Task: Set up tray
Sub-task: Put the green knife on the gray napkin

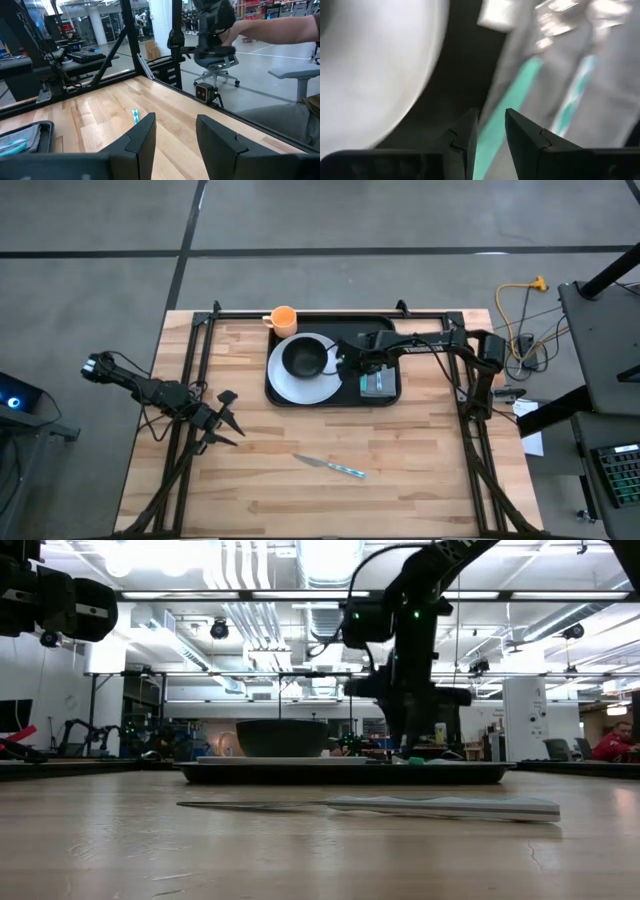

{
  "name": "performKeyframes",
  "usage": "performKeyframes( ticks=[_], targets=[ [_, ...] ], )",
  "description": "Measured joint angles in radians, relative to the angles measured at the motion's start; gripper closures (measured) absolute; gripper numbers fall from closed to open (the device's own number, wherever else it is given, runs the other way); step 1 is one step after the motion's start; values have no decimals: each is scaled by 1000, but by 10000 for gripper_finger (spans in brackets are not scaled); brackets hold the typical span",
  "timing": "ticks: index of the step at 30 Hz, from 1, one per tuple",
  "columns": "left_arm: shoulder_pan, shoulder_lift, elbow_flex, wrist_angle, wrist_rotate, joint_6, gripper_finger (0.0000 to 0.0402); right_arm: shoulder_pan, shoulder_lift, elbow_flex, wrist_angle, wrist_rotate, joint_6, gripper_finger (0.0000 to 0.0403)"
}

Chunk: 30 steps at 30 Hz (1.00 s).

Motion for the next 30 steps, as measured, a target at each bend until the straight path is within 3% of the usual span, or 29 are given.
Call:
performKeyframes(
  ticks=[7,19,23,30],
  targets=[
    [0,0,0,0,0,0,279,127,-1,31,1,-154,-147,322],
    [0,0,0,0,0,0,279,438,-1,58,66,-161,-184,330],
    [0,0,0,0,0,0,279,500,18,61,161,-161,-189,330],
    [0,0,0,0,0,0,279,572,149,120,178,-192,-236,330]
  ],
)
